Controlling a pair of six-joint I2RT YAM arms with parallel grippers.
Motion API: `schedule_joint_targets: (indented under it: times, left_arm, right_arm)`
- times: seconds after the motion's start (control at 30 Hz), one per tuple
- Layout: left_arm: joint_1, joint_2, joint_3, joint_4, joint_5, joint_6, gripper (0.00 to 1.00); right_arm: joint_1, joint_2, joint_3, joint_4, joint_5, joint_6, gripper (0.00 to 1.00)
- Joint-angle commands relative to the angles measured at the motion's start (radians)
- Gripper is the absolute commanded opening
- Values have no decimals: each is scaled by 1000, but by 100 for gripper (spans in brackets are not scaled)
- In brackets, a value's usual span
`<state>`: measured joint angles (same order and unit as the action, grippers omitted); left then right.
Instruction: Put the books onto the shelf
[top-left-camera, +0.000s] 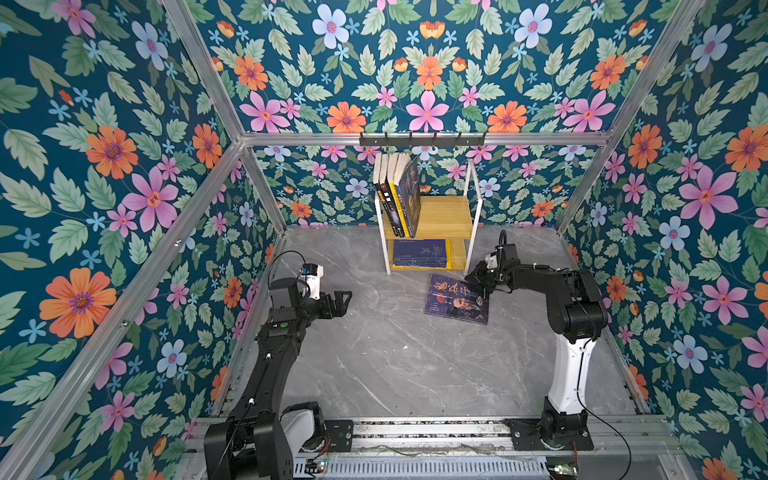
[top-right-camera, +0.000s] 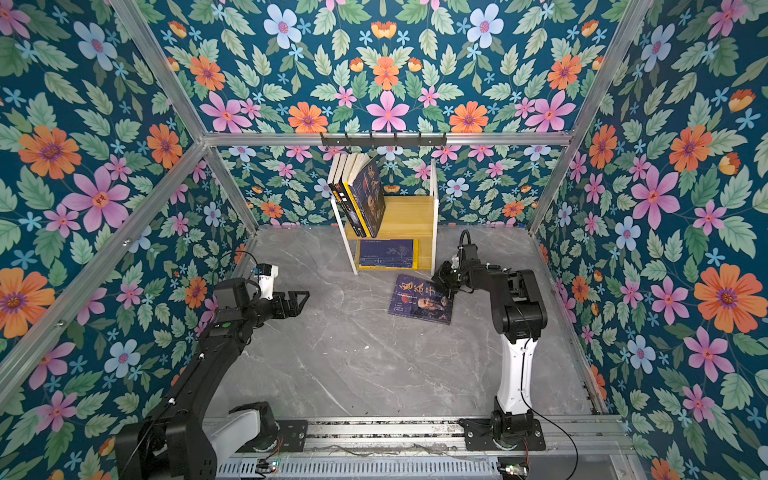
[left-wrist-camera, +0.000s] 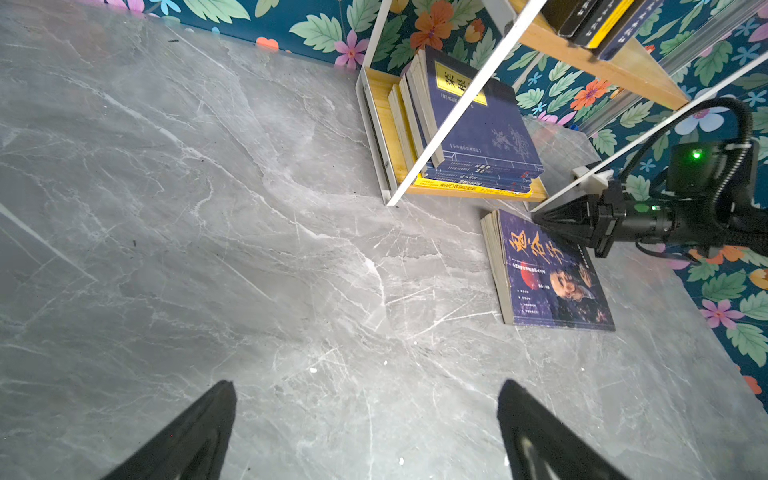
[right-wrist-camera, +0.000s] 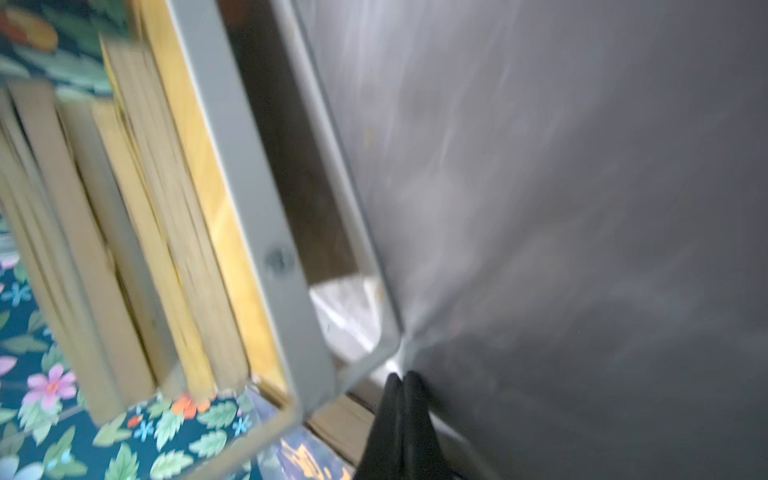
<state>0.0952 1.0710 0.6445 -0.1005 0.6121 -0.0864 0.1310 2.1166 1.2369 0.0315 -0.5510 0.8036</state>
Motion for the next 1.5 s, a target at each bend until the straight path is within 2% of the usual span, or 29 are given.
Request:
schedule_joint_targets:
  times: [0.0, 0.33, 0.47, 0.5, 0.7, 0.8, 0.97, 1.17, 1.47]
  left_arm:
    - [0, 3, -1, 23, 12, 8, 100]
    - [-14, 13, -24, 34, 57, -8, 100]
    - [-33, 28, -58, 93, 124, -95, 100]
    - [-39, 33, -64, 102, 133, -112, 99]
    - [-105, 71, -89, 160, 163, -188, 99]
    - [-142, 93, -98, 183, 172, -211, 99]
    - [-212, 142, -93, 196, 175, -218, 99]
    - [-283, 205, -82, 232, 174, -270, 98]
    - [-348, 279, -75, 266, 147, -317, 97]
  right_arm:
    - [38, 7, -83, -164, 68, -3, 0]
    - [162, -87, -243, -5, 33, 87, 0]
    - [164, -193, -271, -6, 38, 95, 0]
    - [158, -232, -277, -19, 44, 88, 2]
    - [107, -444, -374, -54, 91, 46, 26]
    - [101, -547, -426, -115, 139, 4, 34]
    - [103, -684, -579, -86, 174, 17, 46]
    - [126, -787, -705, -90, 216, 26, 48]
    - [191, -719, -700, -63, 210, 25, 42]
